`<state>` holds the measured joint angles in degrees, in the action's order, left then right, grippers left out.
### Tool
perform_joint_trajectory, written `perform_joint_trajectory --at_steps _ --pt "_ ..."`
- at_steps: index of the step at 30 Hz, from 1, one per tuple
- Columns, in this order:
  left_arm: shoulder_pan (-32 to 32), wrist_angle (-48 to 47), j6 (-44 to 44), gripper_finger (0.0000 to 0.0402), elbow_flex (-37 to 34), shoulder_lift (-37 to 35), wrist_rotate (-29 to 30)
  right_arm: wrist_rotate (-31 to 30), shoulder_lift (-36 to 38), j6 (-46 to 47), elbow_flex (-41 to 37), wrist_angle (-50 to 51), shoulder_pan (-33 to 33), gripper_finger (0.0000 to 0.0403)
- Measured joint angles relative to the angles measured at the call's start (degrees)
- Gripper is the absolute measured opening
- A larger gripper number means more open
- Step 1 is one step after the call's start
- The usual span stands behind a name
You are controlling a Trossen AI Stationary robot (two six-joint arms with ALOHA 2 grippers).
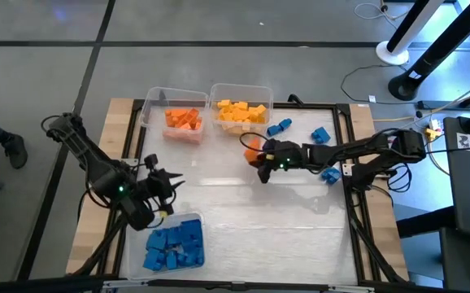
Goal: Sort blocks
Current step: Put the orange game piece into the top left transparent bin
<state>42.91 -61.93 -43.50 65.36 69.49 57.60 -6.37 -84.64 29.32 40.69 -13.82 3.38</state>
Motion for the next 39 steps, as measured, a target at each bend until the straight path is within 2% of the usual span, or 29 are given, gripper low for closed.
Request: perform_joint_trajectory --at_steps 6,11,14,19,22,30,39 --pt "-5.2 8.8 4.6 0.0076 0.0 -1.2 0.1 -0.3 0.0 -11.4 0.0 -11.6 -4.4 0.0128" --pt "-9.8 20.8 16.8 0.0076 0.0 0.0 -3.5 -0.6 0.0 -18.5 0.0 -13.4 -7.0 0.0128" --pt "-12.6 28.1 24.7 0.0076 0.0 0.7 -9.0 -0.6 0.0 -21.8 0.0 -13.3 -8.5 0.0128" --pt "-17.0 38.8 36.7 0.0078 0.0 3.2 -24.2 -0.6 0.0 -28.5 0.0 -13.3 -11.2 0.0128" --pt "-18.9 43.7 40.4 0.0093 0.0 5.5 -28.5 0.0 0.0 -31.8 0.0 -13.3 -12.6 0.0128" --pt "-22.6 53.0 50.8 0.0149 0.0 14.4 -28.2 1.0 0.0 -34.5 0.0 -13.5 -15.3 0.0129" --pt "-23.7 52.3 66.5 0.0155 0.0 19.9 -28.4 3.8 0.0 -37.3 0.0 -12.3 -16.9 0.0129"
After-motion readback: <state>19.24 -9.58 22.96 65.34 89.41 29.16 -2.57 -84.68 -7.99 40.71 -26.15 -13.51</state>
